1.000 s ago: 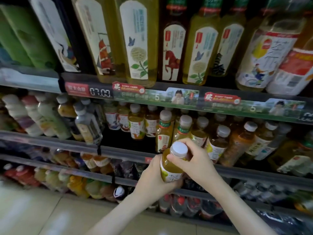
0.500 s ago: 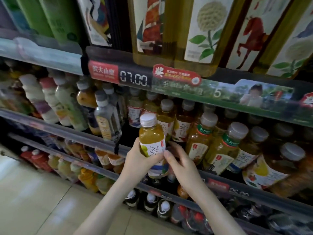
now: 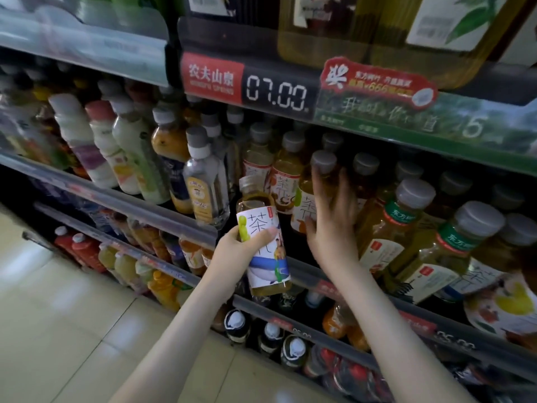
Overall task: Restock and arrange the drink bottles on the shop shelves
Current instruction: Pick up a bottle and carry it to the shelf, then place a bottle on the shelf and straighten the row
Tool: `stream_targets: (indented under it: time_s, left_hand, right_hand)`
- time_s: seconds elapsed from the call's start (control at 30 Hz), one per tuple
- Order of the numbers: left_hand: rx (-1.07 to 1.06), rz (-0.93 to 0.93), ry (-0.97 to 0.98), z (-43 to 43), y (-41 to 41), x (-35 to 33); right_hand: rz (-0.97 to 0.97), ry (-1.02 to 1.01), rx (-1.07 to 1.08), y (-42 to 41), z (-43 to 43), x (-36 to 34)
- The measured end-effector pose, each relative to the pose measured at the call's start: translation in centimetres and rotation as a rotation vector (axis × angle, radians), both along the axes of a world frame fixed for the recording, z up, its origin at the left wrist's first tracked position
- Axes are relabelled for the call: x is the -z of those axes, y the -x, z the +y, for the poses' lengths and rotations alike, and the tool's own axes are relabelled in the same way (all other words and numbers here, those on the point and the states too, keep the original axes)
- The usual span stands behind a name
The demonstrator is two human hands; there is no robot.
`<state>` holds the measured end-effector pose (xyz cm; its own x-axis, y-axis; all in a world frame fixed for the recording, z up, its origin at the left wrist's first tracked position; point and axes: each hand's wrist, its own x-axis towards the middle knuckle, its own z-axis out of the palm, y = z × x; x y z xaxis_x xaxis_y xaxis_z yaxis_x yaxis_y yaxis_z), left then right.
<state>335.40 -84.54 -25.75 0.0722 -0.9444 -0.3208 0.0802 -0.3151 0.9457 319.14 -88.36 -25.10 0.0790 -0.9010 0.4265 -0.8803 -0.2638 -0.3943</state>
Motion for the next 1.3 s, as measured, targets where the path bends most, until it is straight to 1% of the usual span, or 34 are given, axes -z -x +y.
stream_targets:
  time_s: [0.1, 0.2, 0.33, 0.43, 0.53, 0.6, 0.63, 0.67, 0.73, 0.77, 0.87, 1.0, 1.13, 1.23, 1.3]
  left_hand:
    - [0.01, 0.055, -0.014, 0.5, -0.6, 0.2]
    - [0.008, 0.064, -0.017, 0.7, -1.2, 0.7]
    - [0.043, 0.031, 0.035, 0.6, -1.8, 0.8]
    - [0.074, 0.041, 0.08, 0.6, -1.8, 0.5]
    - [0.087, 0.039, 0.127, 0.6, -1.3, 0.2]
    - [0.061, 0.018, 0.161, 0.7, -0.9, 0.2]
    - [0.037, -0.007, 0.185, 0.7, -0.7, 0.2]
    - [0.005, -0.042, 0.222, 0.8, -0.6, 0.2]
    - [-0.066, -0.126, 0.324, 0.8, -0.3, 0.2]
    - [-0.095, -0.155, 0.376, 0.7, -0.2, 0.1]
    - [-0.103, -0.179, 0.502, 0.1, 0.4, -0.4]
    - [0.037, -0.22, 0.584, -1.1, 1.8, -0.3]
    - [0.203, -0.266, 0.479, -2.1, 3.6, 1.0]
    - [0.255, -0.305, 0.421, -3.2, 4.3, 1.5]
    - [0.262, -0.329, 0.393, -3.8, 4.5, 1.7]
  right_hand:
    - [0.037, -0.093, -0.009, -0.1, -1.0, -0.1]
    - [0.043, -0.062, 0.016, 0.0, -0.9, -0.1]
    - [0.165, 0.064, 0.116, -0.1, -0.9, 0.0]
    - [0.233, 0.055, 0.151, -0.2, -0.7, 0.0]
    - [0.231, 0.075, 0.172, 0.0, -0.6, 0.1]
    - [0.158, 0.11, 0.13, 0.0, 0.2, 0.2]
    - [0.081, 0.116, 0.079, 0.0, 1.1, 0.4]
    - [-0.035, 0.092, 0.011, -0.2, 2.1, 0.6]
    - [-0.267, -0.089, -0.136, -0.6, 4.2, 0.9]
    - [-0.324, -0.168, -0.196, -0.8, 5.0, 1.1]
    - [-0.354, -0.23, -0.274, -1.3, 5.9, 2.3]
    - [-0.437, -0.245, -0.184, -1.4, 5.5, 2.8]
    - [-0.408, -0.292, -0.05, -0.2, 5.5, 3.8]
    - [-0.36, -0.377, -0.036, 0.8, 6.0, 4.2]
    - [-0.285, -0.354, -0.044, 1.3, 6.4, 3.9]
